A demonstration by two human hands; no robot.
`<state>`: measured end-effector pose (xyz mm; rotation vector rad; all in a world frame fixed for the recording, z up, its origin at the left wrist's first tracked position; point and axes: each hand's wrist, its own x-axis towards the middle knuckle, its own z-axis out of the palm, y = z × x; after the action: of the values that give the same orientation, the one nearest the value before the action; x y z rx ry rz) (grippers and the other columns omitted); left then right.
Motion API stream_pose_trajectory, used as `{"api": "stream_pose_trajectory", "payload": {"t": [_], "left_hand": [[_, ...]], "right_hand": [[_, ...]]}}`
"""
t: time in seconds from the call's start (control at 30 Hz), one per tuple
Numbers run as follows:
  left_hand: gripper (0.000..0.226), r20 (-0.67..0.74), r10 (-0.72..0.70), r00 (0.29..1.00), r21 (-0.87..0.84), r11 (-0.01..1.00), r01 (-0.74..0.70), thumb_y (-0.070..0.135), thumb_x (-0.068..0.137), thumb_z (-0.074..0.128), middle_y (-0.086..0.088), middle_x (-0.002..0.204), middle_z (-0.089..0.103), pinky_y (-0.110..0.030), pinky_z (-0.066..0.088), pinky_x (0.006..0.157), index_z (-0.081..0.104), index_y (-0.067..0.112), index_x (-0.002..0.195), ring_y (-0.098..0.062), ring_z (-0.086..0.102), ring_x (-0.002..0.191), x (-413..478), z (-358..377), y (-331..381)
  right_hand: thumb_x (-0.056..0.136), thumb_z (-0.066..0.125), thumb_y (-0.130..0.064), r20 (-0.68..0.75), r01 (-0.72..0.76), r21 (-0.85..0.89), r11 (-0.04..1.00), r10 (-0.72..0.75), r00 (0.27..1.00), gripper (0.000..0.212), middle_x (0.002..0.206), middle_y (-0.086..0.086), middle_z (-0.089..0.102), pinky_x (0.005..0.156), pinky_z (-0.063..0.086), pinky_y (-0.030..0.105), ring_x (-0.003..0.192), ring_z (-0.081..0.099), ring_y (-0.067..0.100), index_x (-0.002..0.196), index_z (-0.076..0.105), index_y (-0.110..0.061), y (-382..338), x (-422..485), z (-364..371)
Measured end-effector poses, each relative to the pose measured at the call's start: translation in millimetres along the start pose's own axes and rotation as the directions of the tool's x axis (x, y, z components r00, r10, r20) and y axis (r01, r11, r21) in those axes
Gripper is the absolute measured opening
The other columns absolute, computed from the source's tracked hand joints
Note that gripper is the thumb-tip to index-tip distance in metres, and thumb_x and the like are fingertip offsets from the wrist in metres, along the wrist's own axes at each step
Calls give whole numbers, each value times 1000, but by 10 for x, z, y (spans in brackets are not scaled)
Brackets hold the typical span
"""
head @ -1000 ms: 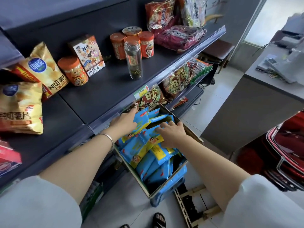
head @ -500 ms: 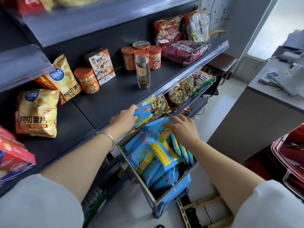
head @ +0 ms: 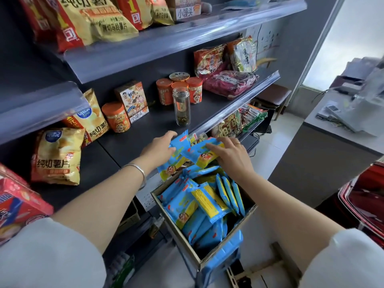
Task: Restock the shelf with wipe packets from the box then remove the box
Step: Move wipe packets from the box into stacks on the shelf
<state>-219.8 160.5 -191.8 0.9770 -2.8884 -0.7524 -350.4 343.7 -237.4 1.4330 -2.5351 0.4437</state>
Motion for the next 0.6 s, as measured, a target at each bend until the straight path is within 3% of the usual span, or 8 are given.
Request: {"api": "stream_pose_trajectory", "payload": {"t": [0.13, 0.27, 0.43, 0.5, 0.6], "left_hand": [[33, 0, 0, 1000, 185, 983, 0, 27, 96, 45, -5, 122, 58, -35, 46, 77, 43, 30, 129, -30, 59, 100, -15, 84, -7], [34, 82, 20, 996, 263, 964, -41, 25, 95, 46, -9, 124, 57, -38, 46, 82, 44, 26, 129, -33, 57, 106, -60, 326, -10], [34, 142, 55, 988, 293, 951, -95, 23, 97, 45, -8, 129, 55, -39, 45, 84, 41, 27, 130, -32, 56, 111, -44, 619, -8], [32, 155, 57, 986, 330, 938, -106, 23, 98, 43, -4, 132, 54, -39, 43, 86, 41, 27, 130, -30, 55, 115, -35, 682, 21], [24, 152, 60, 987, 337, 935, -108, 24, 97, 43, -3, 126, 57, -39, 43, 85, 45, 27, 122, -28, 56, 111, -5, 739, 55]], "right_hand": [[97, 46, -18, 182, -4, -145, 989, 31, 983, 48, 148, 2, 38, 95, 37, 42, 133, 34, 32, 139, 42, -41, -20, -166, 87], [98, 41, -19, 319, -64, -183, 981, 121, 940, 48, 149, 0, 34, 98, 35, 40, 134, 31, 31, 141, 38, -40, -25, -344, 315], [95, 37, -21, 672, -73, -260, 963, 234, 702, 47, 143, -2, 38, 100, 27, 47, 129, 37, 29, 136, 42, -42, 41, -533, 541], [95, 36, -21, 668, -136, -222, 965, 253, 700, 44, 143, -3, 39, 102, 24, 51, 127, 38, 28, 133, 46, -41, 95, -518, 534], [97, 41, -30, 642, -157, -144, 977, 213, 737, 40, 145, 0, 36, 100, 32, 47, 128, 38, 28, 137, 44, -34, 172, -452, 539]]}}
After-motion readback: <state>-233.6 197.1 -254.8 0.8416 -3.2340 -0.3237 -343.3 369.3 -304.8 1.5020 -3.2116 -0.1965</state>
